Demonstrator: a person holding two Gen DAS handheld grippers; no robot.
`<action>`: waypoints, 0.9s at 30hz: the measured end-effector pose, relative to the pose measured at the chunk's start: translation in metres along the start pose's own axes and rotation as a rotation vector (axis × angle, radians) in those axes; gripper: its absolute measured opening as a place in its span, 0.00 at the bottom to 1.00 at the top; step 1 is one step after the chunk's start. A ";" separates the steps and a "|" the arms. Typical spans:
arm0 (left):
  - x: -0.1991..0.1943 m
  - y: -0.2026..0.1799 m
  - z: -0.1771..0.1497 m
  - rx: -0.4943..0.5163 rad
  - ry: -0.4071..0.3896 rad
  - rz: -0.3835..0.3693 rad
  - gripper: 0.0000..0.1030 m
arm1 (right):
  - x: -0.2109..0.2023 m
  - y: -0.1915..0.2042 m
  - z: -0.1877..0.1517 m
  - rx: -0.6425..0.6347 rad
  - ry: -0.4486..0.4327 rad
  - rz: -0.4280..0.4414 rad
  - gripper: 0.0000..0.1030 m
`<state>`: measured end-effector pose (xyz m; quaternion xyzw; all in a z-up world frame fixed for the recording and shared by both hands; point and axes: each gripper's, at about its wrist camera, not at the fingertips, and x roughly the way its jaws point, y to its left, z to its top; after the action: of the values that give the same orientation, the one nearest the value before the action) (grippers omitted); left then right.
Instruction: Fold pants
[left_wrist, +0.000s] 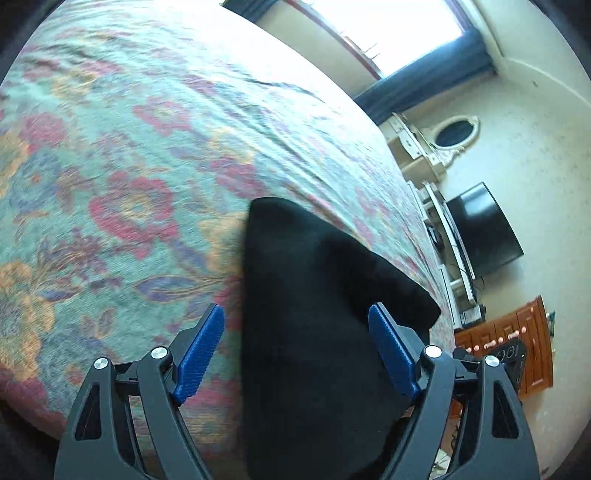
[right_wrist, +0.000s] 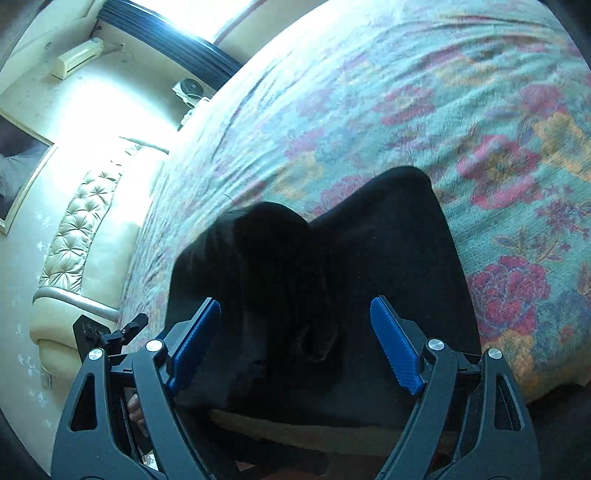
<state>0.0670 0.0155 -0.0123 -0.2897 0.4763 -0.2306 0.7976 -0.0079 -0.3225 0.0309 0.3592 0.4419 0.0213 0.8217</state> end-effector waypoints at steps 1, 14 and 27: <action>-0.001 0.007 0.001 -0.023 0.003 0.006 0.77 | 0.009 -0.002 0.003 0.006 0.031 0.016 0.81; 0.019 0.007 -0.027 0.035 0.084 0.017 0.77 | 0.053 0.025 0.001 -0.097 0.240 0.046 0.23; 0.024 -0.012 -0.030 0.074 0.100 -0.012 0.77 | -0.027 0.025 0.014 -0.090 0.152 0.153 0.10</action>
<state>0.0495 -0.0159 -0.0306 -0.2511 0.5050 -0.2672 0.7813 -0.0068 -0.3217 0.0703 0.3522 0.4728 0.1309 0.7971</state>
